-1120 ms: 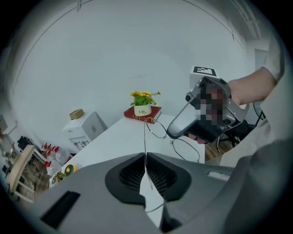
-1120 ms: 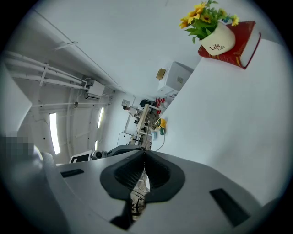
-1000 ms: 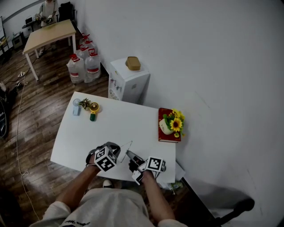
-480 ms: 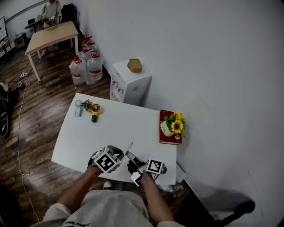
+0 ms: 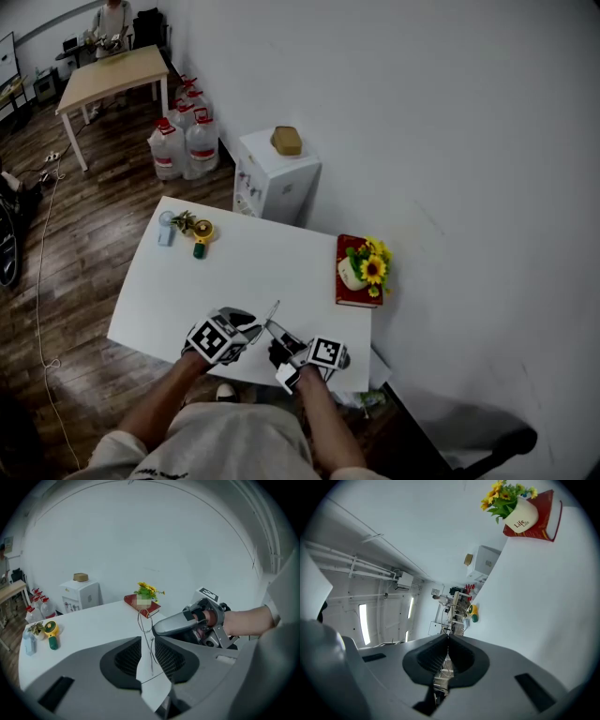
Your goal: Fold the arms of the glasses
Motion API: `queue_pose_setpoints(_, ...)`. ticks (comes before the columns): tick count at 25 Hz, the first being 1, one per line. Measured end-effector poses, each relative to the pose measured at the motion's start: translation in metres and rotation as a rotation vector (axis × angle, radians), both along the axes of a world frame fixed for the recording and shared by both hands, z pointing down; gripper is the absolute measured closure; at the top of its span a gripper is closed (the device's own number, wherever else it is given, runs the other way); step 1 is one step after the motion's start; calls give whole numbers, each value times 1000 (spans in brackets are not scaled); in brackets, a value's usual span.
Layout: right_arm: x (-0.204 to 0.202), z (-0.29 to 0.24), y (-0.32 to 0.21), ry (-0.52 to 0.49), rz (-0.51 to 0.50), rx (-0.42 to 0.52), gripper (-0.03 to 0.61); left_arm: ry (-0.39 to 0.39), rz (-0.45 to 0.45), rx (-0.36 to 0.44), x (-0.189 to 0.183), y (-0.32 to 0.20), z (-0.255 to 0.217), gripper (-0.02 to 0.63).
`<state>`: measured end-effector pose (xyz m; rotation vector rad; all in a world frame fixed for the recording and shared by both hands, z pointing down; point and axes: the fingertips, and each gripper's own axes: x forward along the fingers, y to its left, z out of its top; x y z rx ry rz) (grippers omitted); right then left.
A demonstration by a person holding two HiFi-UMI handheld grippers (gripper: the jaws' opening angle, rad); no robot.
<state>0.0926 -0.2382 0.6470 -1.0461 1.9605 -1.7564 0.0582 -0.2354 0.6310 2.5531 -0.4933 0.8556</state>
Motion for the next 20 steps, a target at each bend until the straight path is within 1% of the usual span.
queue_pose_setpoints(2, -2, -2, -1, -11, -2, 1, 569, 40, -17, -5, -2, 0, -9, 528)
queue_pose_setpoints(5, 4, -3, -2, 1, 10, 1, 569, 68, -55, 28, -12, -2, -19, 526)
queue_pose_setpoints(8, 10, -3, -6, 13, 19, 8, 569, 133, -124, 51, -29, -7, -29, 526)
queue_pose_setpoints(10, 12, -4, -9, 18, 21, 14, 569, 204, -197, 38, -45, -10, -36, 524)
queue_pose_setpoints(13, 13, -4, -14, 24, 26, 22, 569, 315, -336, 2, -76, -18, -38, 513)
queue_pose_setpoints(15, 12, -4, -18, 20, 30, 27, 569, 371, -429, -16, -97, -23, -34, 508)
queue_pose_setpoints(17, 10, -4, -21, 23, 27, 30, 569, 404, -507, -24, -116, -25, -28, 508)
queue_pose_setpoints(20, 4, -4, -24, 28, 14, 36, 569, 432, -590, -16, -135, -22, -18, 506)
